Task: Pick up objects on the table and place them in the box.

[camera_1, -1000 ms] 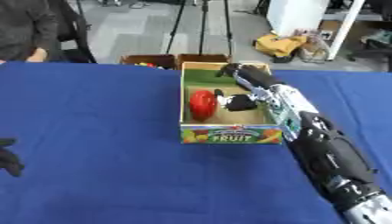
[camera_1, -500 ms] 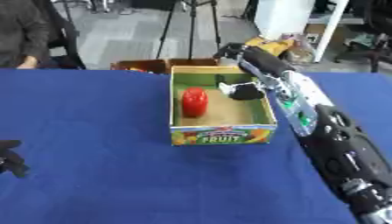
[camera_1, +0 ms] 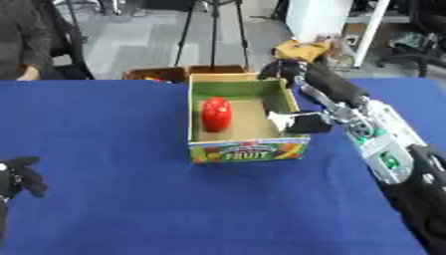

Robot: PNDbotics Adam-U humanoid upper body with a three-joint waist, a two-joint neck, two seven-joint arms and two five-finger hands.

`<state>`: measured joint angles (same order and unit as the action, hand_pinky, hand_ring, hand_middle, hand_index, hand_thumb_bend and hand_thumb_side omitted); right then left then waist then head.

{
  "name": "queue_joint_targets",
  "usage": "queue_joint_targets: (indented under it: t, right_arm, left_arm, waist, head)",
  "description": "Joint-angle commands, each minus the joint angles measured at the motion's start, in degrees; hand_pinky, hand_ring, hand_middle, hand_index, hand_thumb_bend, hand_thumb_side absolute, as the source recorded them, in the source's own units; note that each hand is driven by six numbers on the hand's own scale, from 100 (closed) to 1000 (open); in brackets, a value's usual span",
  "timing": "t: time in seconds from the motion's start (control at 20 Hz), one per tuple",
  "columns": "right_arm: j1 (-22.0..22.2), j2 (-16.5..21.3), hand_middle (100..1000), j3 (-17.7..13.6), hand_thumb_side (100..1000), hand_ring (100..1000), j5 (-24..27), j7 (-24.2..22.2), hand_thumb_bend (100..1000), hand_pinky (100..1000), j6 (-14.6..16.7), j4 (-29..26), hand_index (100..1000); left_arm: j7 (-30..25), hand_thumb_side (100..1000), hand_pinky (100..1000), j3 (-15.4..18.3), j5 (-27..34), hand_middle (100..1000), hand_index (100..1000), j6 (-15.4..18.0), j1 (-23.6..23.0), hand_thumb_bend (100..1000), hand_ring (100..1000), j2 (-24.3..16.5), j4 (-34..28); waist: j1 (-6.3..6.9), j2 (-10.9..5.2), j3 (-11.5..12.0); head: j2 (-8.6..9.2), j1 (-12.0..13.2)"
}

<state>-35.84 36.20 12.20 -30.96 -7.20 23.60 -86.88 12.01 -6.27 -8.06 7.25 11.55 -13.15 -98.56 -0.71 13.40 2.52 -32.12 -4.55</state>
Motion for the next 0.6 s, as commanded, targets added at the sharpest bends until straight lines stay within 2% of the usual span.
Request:
queue_joint_targets:
  t: [0.05, 0.4, 0.6]
  right_arm:
    - [1.99, 2.33, 800, -1.28, 441, 804, 3.42, -1.66, 100, 572, -1.44, -5.78, 861]
    - [7.43, 2.57, 815, -3.31, 465, 821, 9.88, -7.64, 100, 573, -7.35, -15.99, 869]
    - [9.02, 2.63, 816, -4.17, 470, 822, 12.57, -10.14, 100, 574, -9.78, -19.26, 869]
  left_arm:
    - [0.37, 949, 531, 0.63, -0.18, 434, 704, 0.09, 0.10, 704, 368, -0.28, -0.48]
    - [0.19, 950, 532, 0.49, -0.16, 433, 704, 0.28, 0.24, 702, 368, -0.09, -0.37]
    - [0.26, 948, 533, 0.57, -0.13, 433, 704, 0.30, -0.02, 705, 368, 0.01, -0.24]
  waist:
    - [0.21, -0.70, -0.46]
    - [0.49, -0.37, -1.65]
    - [0.41, -0.50, -1.86]
  head:
    - [-0.45, 0.56]
    - [-0.24, 1.24]
    - [-0.47, 1.71]
